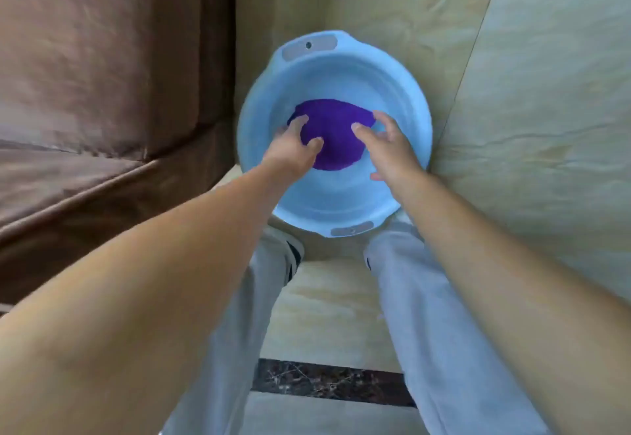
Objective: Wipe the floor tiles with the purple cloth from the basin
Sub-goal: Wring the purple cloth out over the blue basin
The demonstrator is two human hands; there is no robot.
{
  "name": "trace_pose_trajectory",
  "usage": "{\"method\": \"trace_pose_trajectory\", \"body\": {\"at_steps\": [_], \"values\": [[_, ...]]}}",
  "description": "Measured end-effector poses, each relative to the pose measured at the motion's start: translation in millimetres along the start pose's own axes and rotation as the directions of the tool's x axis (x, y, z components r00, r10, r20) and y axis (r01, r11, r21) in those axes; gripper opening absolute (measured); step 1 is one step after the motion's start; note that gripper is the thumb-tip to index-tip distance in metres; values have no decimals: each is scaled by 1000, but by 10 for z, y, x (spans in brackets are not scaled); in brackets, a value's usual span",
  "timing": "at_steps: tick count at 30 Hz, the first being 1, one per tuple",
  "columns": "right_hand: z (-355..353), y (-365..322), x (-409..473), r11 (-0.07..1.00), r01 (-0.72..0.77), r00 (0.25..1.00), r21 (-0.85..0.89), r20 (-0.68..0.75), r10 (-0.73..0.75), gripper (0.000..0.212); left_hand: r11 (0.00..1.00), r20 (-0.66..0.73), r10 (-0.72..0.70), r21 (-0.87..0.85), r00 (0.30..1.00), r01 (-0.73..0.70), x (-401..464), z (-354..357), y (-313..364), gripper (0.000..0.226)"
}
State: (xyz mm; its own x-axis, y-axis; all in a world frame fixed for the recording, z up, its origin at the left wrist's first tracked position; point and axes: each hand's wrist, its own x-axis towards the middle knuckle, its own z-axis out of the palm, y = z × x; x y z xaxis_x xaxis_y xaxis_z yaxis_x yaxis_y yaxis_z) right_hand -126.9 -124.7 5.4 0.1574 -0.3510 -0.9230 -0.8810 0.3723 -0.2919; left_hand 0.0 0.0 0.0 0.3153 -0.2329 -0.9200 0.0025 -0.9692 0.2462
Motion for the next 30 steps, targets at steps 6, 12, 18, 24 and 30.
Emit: {"method": "trace_pose_trajectory", "body": {"at_steps": [6, 12, 18, 24, 30], "values": [[434, 212, 647, 1000, 0, 996, -16, -90, -2, 75, 964, -57, -39, -264, 998, 22, 683, 252, -280, 79], [559, 241, 497, 981, -112, 994, 156, 21, 110, 36, 851, 96, -126, -501, 987, 157, 437, 385, -233, 59], [2, -124, -749, 987, -52, 999, 151, -1, 53, 32, 792, 251, -94, -568, 963, 226, -806, -80, -117, 48], [-441, -859, -2305, 992, 38, 972, 119, 228, -64, 56, 751, 260, 70, -650, 963, 121, -2244, -827, 99, 32], [-521, -1272, -3456, 997, 82, 921, 9, 381, -79, 49, 707, 179, 168, -707, 969, 8, -3368, -1385, 158, 36]]}}
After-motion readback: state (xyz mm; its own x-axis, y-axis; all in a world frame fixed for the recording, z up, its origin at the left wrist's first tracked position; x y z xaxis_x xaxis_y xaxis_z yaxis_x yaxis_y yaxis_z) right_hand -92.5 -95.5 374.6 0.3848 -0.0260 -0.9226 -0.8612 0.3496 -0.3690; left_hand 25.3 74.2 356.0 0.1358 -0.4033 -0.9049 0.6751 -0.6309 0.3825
